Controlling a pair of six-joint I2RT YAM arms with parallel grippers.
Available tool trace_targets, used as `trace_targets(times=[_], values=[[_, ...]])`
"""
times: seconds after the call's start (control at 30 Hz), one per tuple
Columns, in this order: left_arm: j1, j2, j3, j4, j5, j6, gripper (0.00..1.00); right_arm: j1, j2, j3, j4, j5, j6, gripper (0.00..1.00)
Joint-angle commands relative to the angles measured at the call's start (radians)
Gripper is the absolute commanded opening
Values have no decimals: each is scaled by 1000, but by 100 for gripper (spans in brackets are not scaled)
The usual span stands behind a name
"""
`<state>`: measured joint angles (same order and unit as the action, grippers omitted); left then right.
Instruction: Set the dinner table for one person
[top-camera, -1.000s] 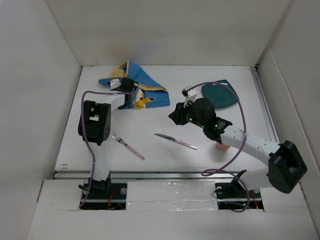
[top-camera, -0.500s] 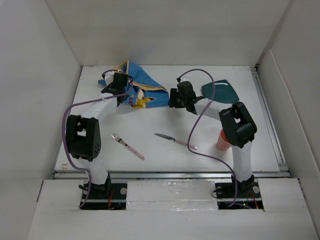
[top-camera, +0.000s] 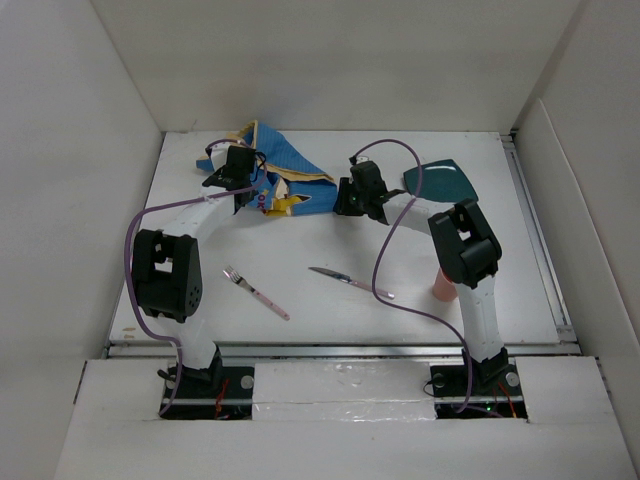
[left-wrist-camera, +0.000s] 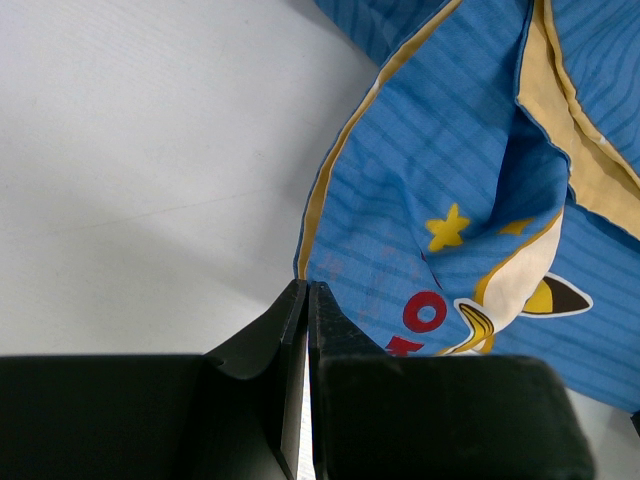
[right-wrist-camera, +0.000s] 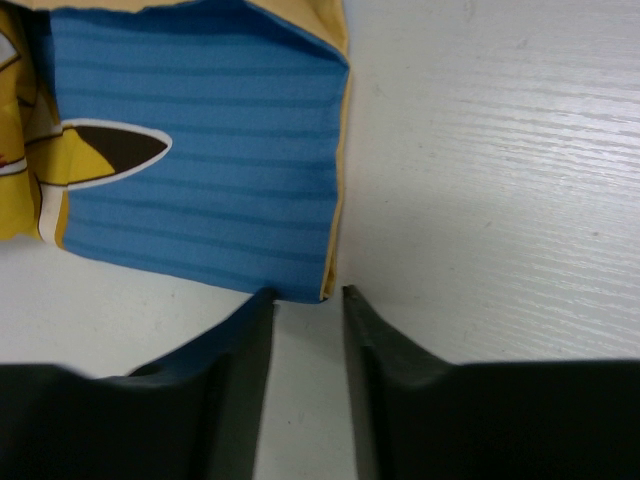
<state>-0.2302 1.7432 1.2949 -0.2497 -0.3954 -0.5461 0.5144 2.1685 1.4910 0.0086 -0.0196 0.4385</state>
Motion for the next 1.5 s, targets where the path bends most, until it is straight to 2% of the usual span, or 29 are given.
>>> trace_targets(times=[0.0,0.07,0.17,0.2,0.27,0.4,0.53,0.57,0.63,0.7,1.07,1.23,1.47], values=[[-6,-42,1,23,-19,18,0,-14,21,20,31,-60,20,35],[-6,-48,3,23,-23,20,0,-14,24,23,33,-78,23,29],[-6,-54,9,21,-33,20,0,-14,28,22,42,-92,34,16],[-6,-57,12,21,-34,21,0,-14,24,8,53,-89,37,7],[-6,-68,21,18,-48,26,0,-14,1,-12,73,-66,39,0],[40,-105,52,9,-39,20,0,-33,-108,-109,165,-39,32,0],[49,-209,69,53,-60,38,0,-33,-265,-189,186,13,-24,0],[49,-223,85,44,-62,41,0,-33,-298,-192,163,53,-35,0],[49,-299,156,36,-60,49,0,-33,-471,-215,111,99,-92,0],[49,-319,173,49,-59,54,0,-33,-508,-221,105,116,-113,0],[49,-606,228,148,-28,55,0,-42,-1002,-157,-142,187,-241,0],[49,-646,221,174,13,60,0,-77,-1096,-91,-217,178,-267,0],[49,-525,250,179,49,77,0,-137,-1018,-52,-191,113,-262,0]])
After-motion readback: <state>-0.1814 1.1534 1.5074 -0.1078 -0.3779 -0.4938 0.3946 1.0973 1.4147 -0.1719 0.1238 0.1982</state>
